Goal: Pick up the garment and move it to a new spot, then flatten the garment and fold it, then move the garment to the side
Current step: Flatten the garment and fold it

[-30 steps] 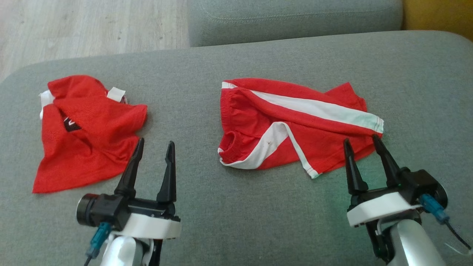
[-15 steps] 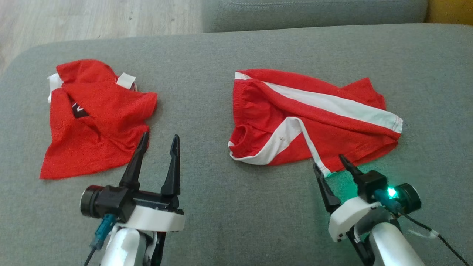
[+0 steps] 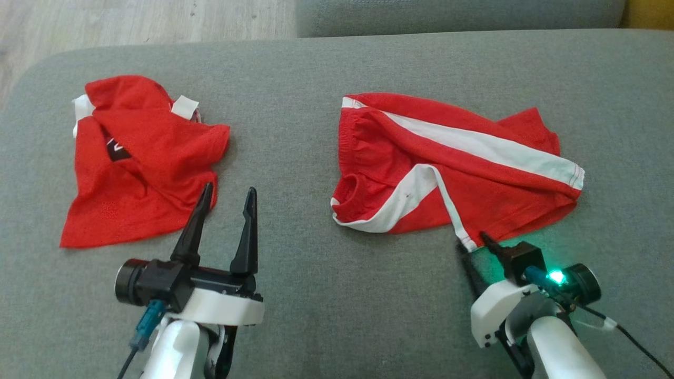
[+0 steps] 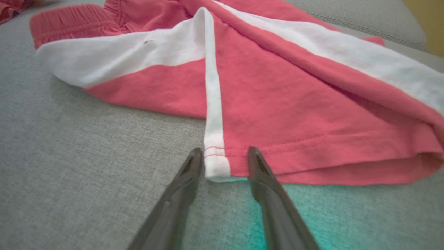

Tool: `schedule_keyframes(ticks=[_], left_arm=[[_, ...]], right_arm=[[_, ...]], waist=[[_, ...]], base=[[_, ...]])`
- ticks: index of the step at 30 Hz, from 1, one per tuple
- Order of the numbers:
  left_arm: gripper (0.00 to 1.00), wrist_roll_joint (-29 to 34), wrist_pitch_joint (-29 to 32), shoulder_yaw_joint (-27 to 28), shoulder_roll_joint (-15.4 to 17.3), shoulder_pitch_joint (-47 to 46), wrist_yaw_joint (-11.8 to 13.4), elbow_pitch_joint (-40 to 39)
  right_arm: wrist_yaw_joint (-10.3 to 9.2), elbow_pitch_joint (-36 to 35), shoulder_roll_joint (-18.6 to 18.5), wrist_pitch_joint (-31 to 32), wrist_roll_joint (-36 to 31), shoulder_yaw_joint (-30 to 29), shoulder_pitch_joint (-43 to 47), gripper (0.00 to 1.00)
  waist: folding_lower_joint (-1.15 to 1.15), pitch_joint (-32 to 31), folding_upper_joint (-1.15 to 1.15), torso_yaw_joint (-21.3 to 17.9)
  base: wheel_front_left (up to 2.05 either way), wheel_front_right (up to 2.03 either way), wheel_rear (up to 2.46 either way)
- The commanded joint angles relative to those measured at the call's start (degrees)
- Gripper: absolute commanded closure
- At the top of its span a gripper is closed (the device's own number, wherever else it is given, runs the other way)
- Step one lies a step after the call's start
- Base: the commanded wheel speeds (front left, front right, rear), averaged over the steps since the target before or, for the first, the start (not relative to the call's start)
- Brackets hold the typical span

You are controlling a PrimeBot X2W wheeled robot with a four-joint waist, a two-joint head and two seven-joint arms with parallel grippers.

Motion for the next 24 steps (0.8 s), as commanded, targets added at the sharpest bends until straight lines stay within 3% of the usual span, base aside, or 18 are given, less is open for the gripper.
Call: schedule_keyframes(ticks=[1, 17, 24], left_arm=[[0.00, 0.22, -0.36, 1.91, 0.12, -2.37, -0.03, -1.48], [0.00, 2.32, -0.36, 1.85, 0.17, -3.28, -1.31, -0.88], [0.00, 4.15, -0.36, -7.25, 3.53, -5.72, -2.63, 4.41]], right_arm=[[-0.04, -0.95, 0.18, 0.04, -0.24, 0.90, -2.35, 1.00], [-0.04, -7.53, 0.18, -1.31, -2.60, -15.55, -0.55, 1.00], [-0.04, -9.44, 0.18, 0.00, -2.82, -17.71, -0.28, 1.00]], waist=[[0.00, 0.05, 0.00, -0.27], [0.00, 0.13, 0.00, -5.27], [0.00, 1.26, 0.00, -7.03]], base=[[0.00, 0.00, 0.00], [0.00, 0.00, 0.00], [0.00, 0.00, 0.00]])
